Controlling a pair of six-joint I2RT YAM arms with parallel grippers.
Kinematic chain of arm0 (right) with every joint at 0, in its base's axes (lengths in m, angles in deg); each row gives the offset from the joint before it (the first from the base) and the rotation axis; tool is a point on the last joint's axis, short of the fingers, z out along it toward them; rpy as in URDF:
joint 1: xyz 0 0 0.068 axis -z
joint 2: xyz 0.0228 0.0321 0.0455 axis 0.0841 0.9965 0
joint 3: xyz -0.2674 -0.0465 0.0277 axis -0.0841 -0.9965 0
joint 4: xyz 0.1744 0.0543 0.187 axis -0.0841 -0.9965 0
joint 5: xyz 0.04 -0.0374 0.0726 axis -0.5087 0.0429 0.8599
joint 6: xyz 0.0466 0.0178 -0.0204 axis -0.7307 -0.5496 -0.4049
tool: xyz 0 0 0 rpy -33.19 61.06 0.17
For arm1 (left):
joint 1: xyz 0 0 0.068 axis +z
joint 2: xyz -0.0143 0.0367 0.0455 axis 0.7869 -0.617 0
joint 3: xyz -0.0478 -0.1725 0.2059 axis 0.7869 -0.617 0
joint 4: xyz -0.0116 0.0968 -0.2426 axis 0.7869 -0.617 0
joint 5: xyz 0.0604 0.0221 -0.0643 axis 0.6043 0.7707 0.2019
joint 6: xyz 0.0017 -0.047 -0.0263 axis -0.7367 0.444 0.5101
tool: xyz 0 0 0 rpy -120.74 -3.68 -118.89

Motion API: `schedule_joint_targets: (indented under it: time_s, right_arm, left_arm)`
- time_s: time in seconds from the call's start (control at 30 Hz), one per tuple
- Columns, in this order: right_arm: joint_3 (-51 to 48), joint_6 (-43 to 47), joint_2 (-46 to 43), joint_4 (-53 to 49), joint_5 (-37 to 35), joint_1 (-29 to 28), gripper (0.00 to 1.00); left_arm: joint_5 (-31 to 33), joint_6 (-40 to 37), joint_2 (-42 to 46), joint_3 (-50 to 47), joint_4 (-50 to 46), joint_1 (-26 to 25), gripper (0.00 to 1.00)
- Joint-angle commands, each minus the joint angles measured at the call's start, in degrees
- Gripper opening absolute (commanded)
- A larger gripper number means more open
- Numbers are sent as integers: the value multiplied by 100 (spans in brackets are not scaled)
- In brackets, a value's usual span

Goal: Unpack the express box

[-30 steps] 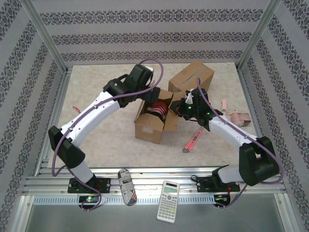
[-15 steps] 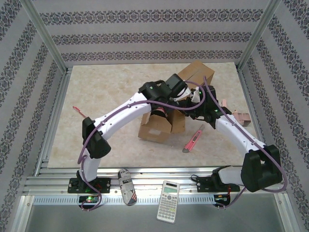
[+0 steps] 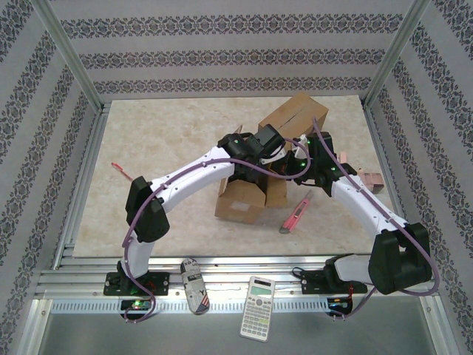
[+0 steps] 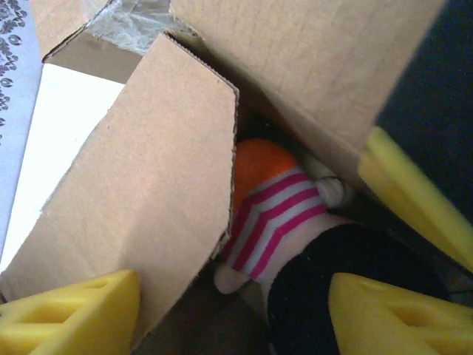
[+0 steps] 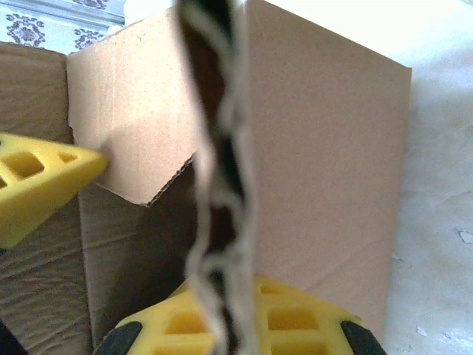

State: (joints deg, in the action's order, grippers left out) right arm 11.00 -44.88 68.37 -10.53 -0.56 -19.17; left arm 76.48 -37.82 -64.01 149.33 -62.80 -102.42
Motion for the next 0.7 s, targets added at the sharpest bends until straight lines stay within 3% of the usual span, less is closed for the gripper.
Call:
schedule_joint_targets:
  time_s: [0.0, 0.37, 0.53, 0.67]
  right_arm:
    - [66, 66, -109, 223, 223, 14, 0]
    - [13, 82, -91, 265, 264, 10, 0]
    - [12, 74, -56, 297, 267, -1, 0]
    - [22, 48, -30, 321, 267, -27, 0]
  left_arm:
    - [441, -412, 231, -282, 455, -1, 70]
    - [1559, -1355, 381, -1265, 2038, -9, 72]
    - [1729, -1656, 659, -1728, 2717, -33, 76]
    - [1714, -1743, 723, -1787, 2823, -40, 62]
